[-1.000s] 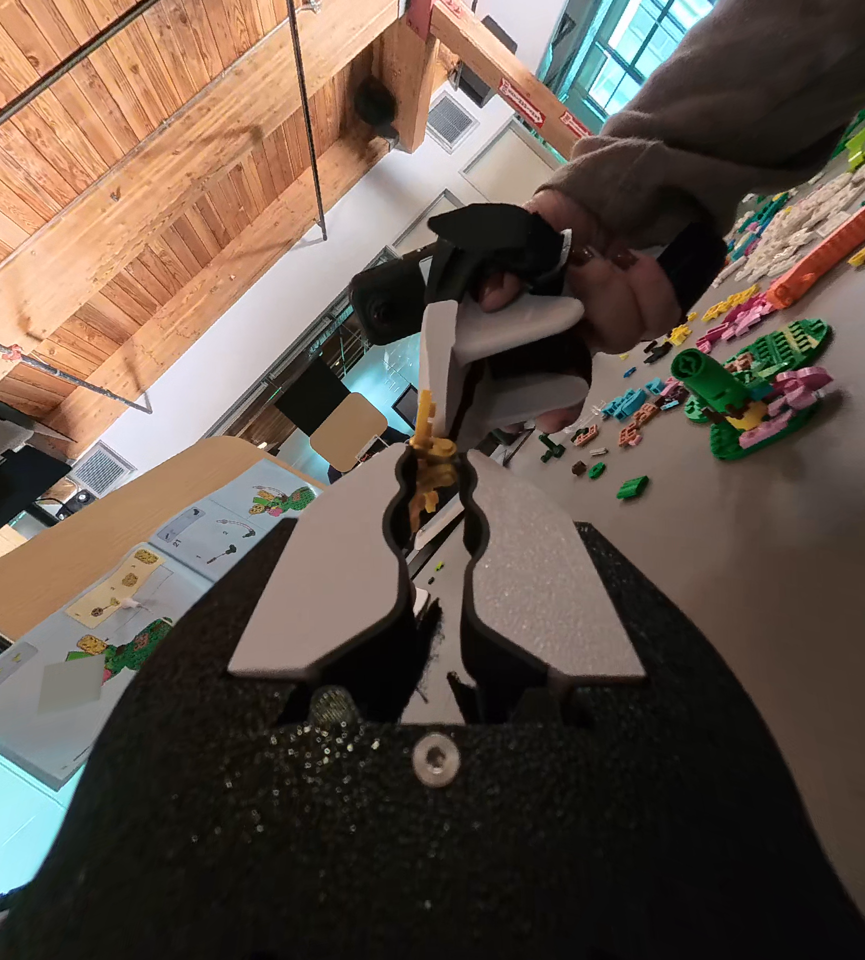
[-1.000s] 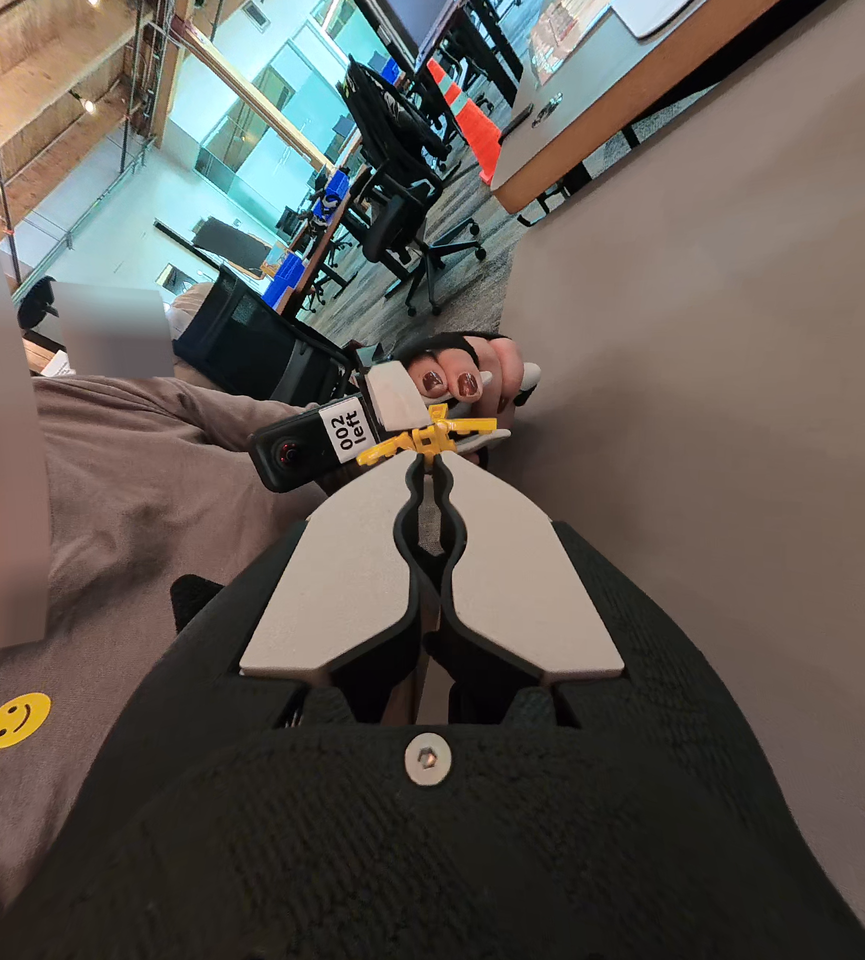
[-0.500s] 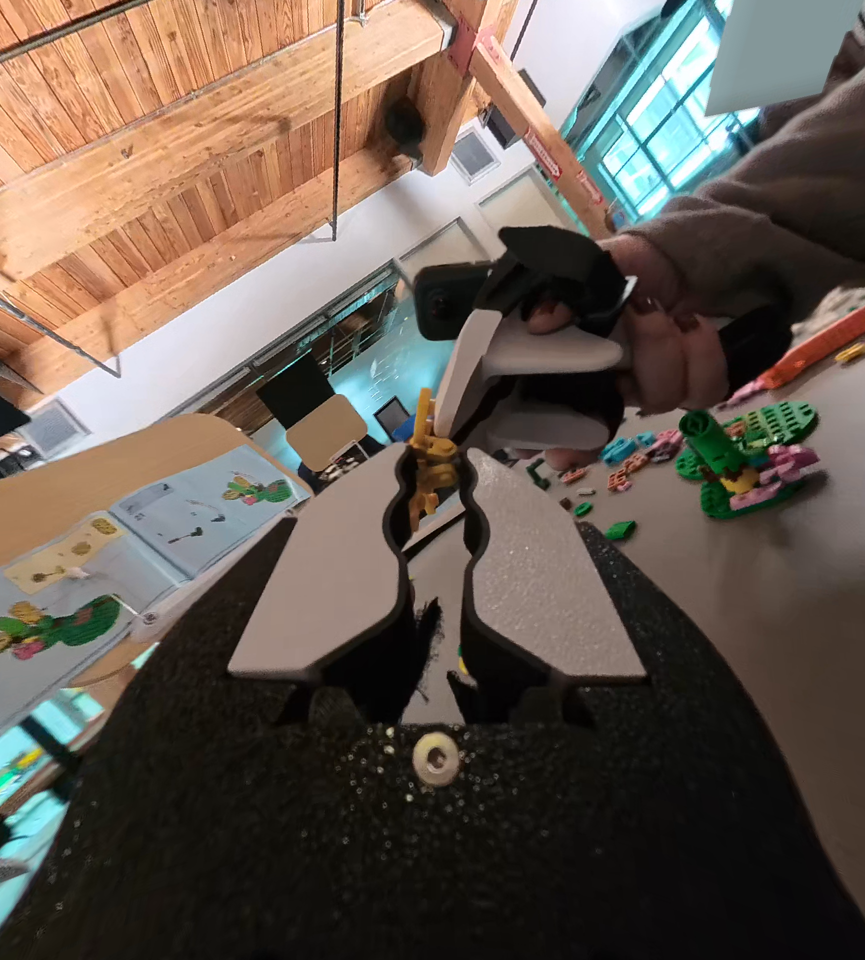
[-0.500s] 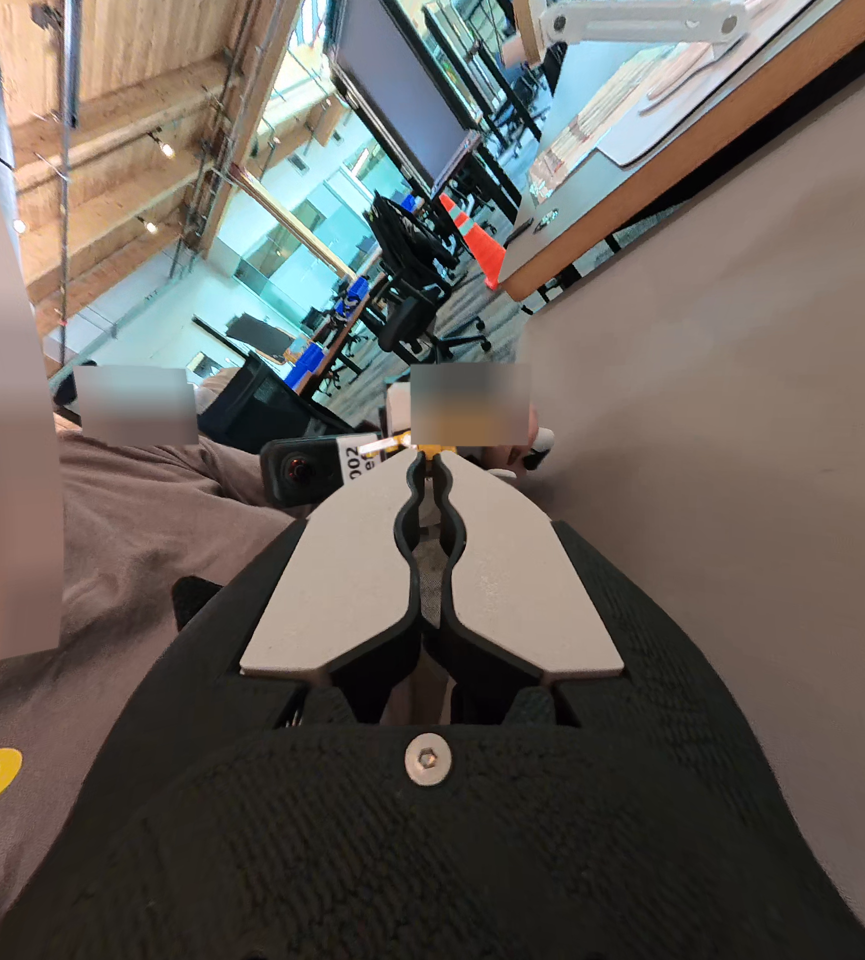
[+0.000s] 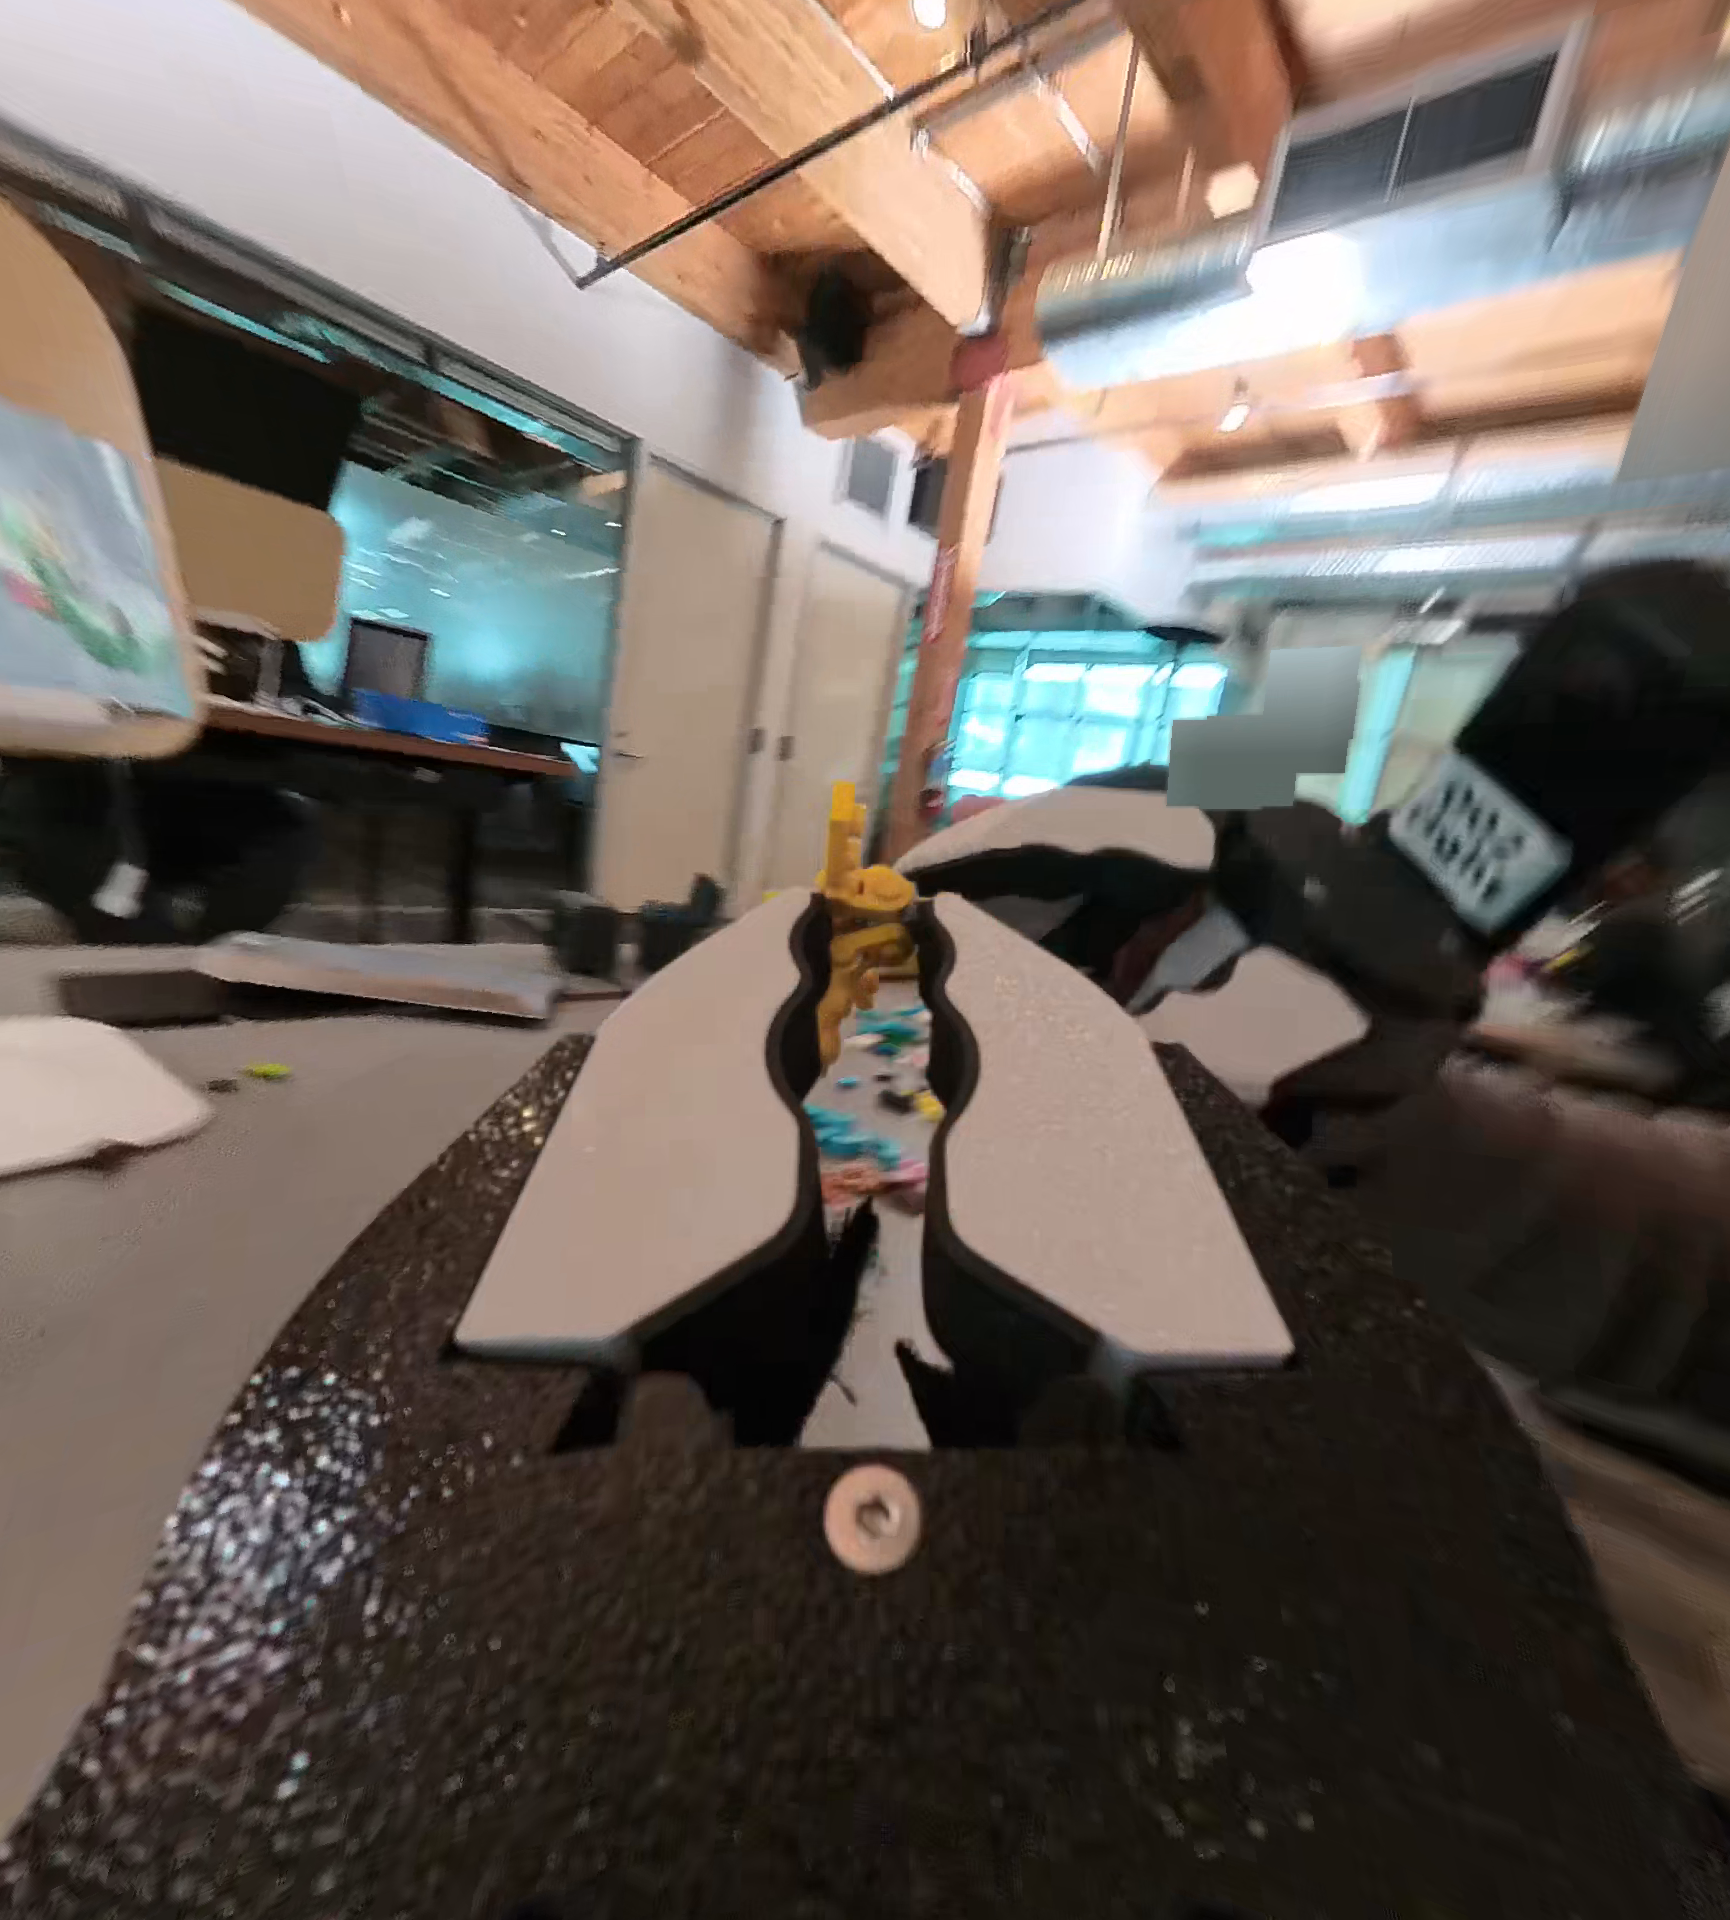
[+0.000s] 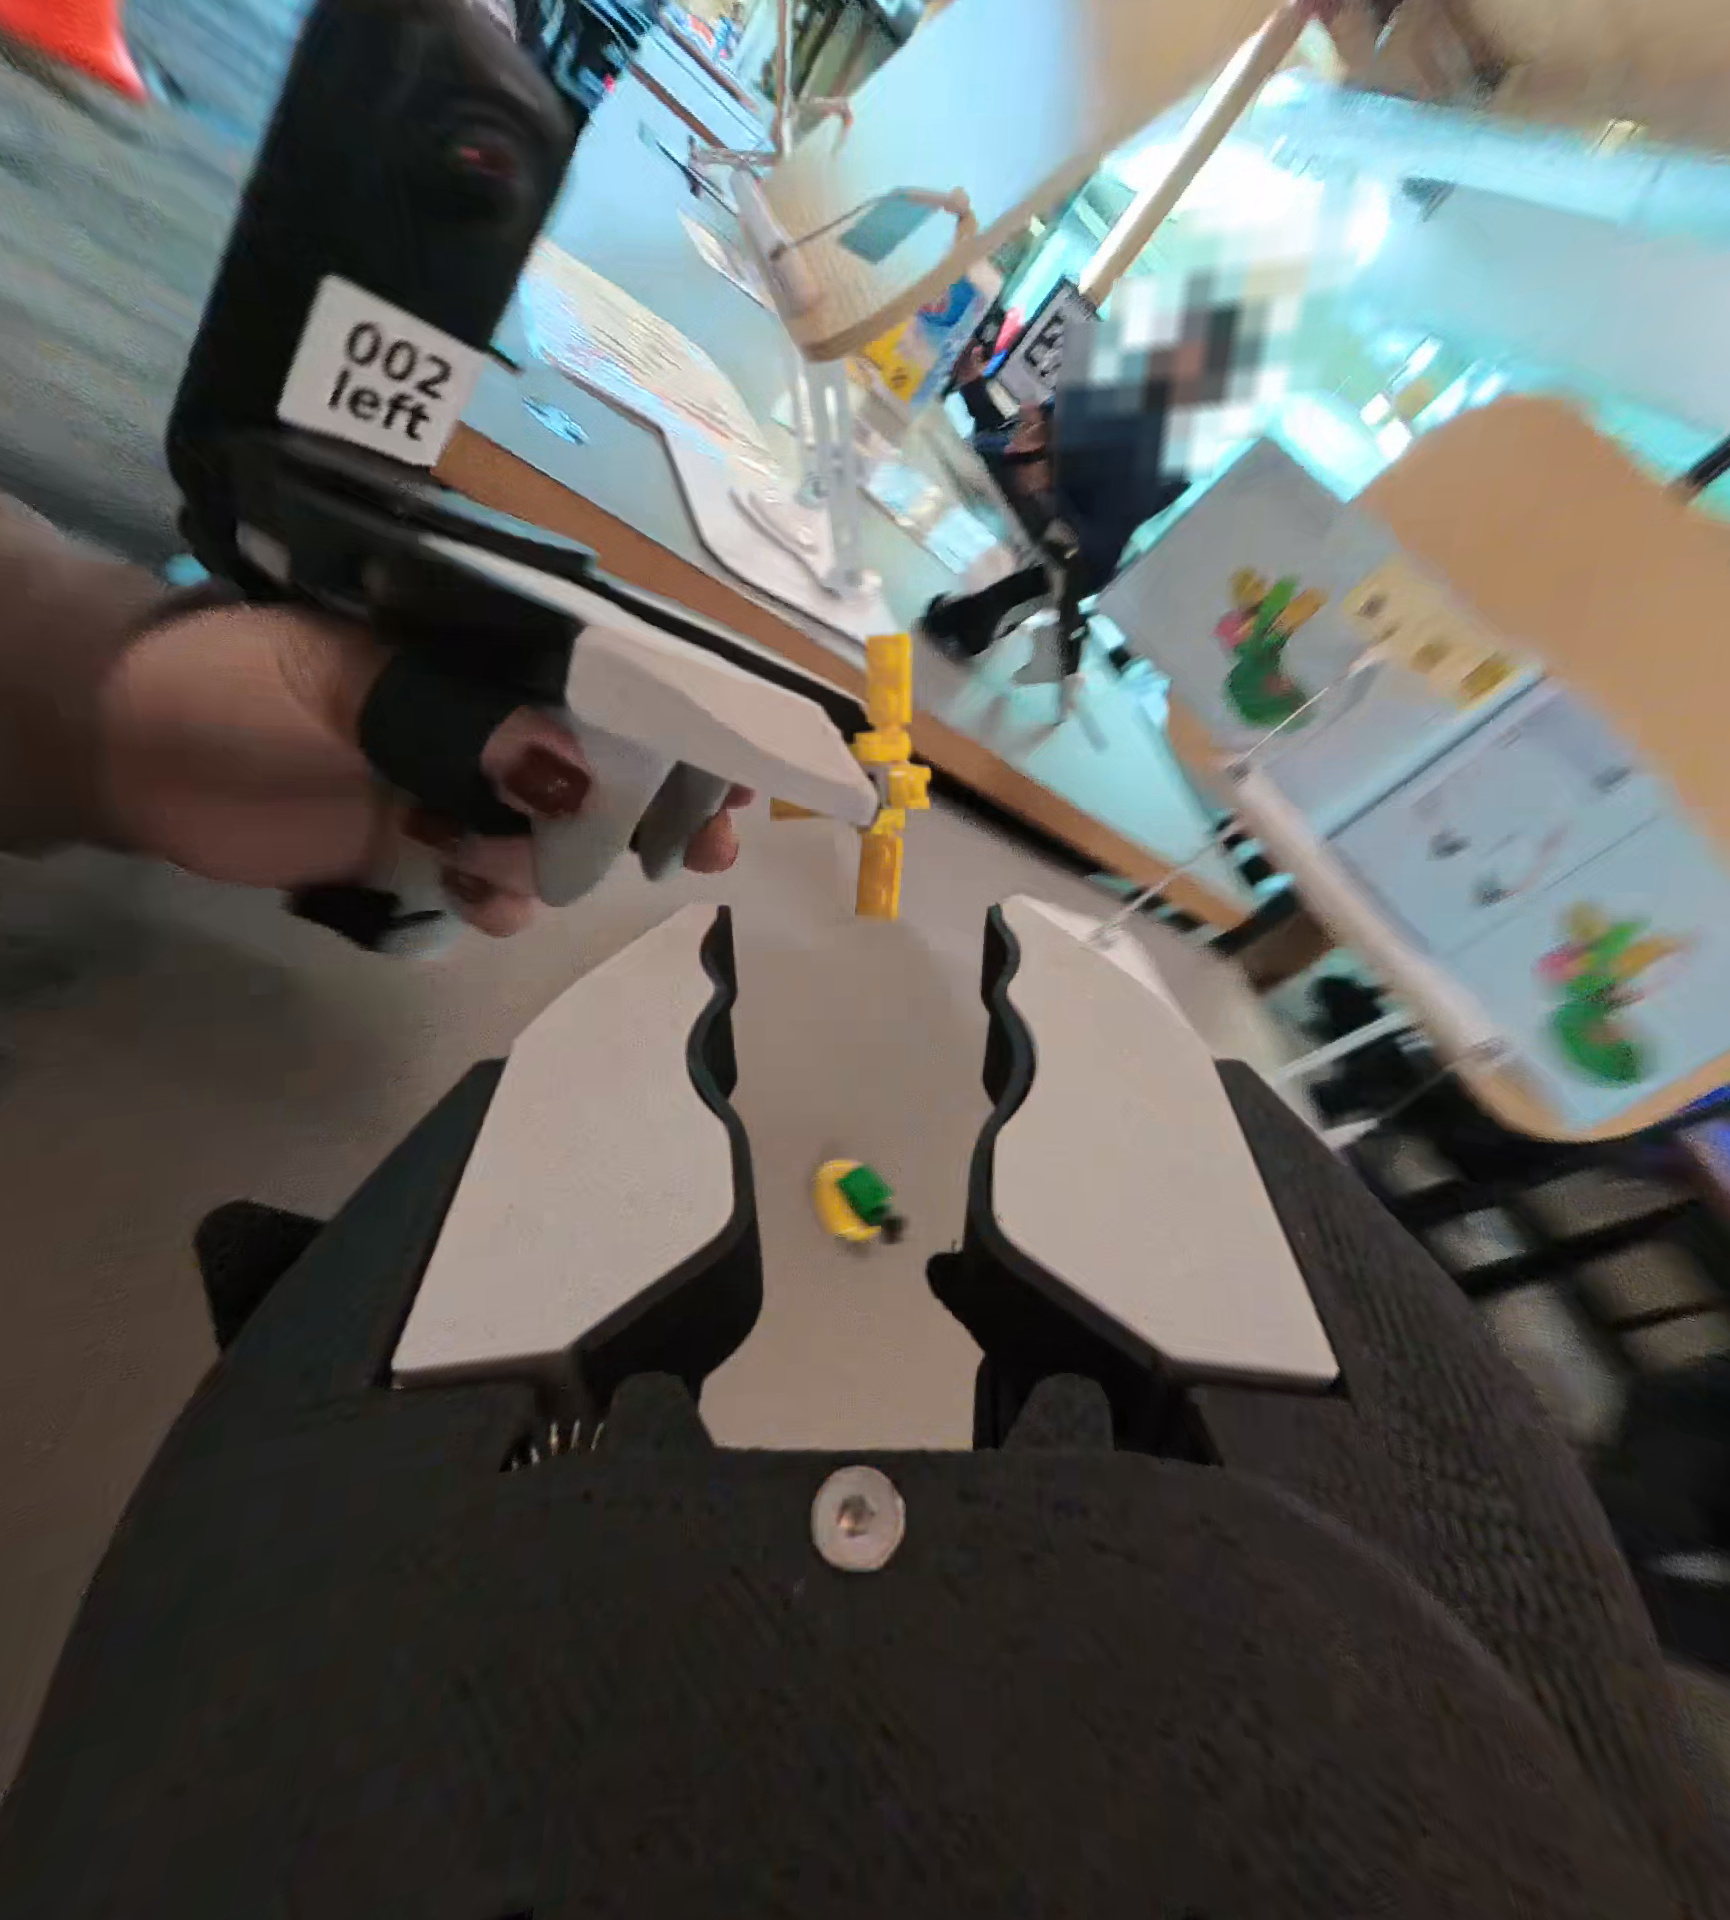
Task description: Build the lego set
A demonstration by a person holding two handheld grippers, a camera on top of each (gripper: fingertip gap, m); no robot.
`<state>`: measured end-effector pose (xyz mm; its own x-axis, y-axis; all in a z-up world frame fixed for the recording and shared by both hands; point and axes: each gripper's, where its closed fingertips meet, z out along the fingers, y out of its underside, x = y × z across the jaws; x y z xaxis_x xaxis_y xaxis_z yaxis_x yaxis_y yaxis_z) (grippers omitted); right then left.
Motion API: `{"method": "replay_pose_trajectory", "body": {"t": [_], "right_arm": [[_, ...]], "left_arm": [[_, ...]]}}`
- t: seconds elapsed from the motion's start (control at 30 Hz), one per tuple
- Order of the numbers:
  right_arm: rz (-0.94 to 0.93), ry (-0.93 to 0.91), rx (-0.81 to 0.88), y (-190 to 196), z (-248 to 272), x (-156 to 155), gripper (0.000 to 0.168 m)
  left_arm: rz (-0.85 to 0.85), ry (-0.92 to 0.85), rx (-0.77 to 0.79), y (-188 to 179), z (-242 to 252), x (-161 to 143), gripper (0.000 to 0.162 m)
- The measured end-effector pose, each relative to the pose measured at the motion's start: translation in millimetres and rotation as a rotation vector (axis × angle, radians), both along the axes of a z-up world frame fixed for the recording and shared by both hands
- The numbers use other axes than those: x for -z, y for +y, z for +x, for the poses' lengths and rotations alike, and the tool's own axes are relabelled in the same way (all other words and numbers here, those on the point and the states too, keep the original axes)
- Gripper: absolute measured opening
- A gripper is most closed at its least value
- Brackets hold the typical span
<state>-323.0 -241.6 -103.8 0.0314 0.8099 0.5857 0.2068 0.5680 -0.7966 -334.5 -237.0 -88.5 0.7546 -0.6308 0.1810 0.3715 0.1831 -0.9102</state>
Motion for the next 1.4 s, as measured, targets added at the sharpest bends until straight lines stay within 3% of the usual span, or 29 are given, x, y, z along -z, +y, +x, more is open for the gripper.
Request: {"method": "replay_pose_trajectory", "body": {"t": [0.1, 0.23, 0.5, 0.93, 1.1, 1.4], "right_arm": [[0.227, 0.035, 0.044, -9, -6, -12, 0.044], [0.333, 0.011, 0.112, -6, -14, -13, 0.035], [0.347, 0.041, 0.102, -10, -15, -18, 0.020], [0.329, 0.083, 0.098, -10, -11, -21, 0.017], [0.280, 0.125, 0.103, -6, -6, -25, 0.017], [0.178, 0.200, 0.109, 1, 6, -34, 0.016]], "left_arm": [[-0.066, -0.197, 0.171, -4, 3, -6, 0.016], [-0.076, -0.279, 0.252, -7, 8, -10, 0.016], [-0.102, -0.266, 0.243, -5, 14, -6, 0.016], [-0.108, -0.341, 0.325, -9, 20, -9, 0.016], [-0.006, -0.251, 0.268, -17, 14, -20, 0.036], [-0.049, -0.202, 0.226, -12, -3, -21, 0.040]]}}
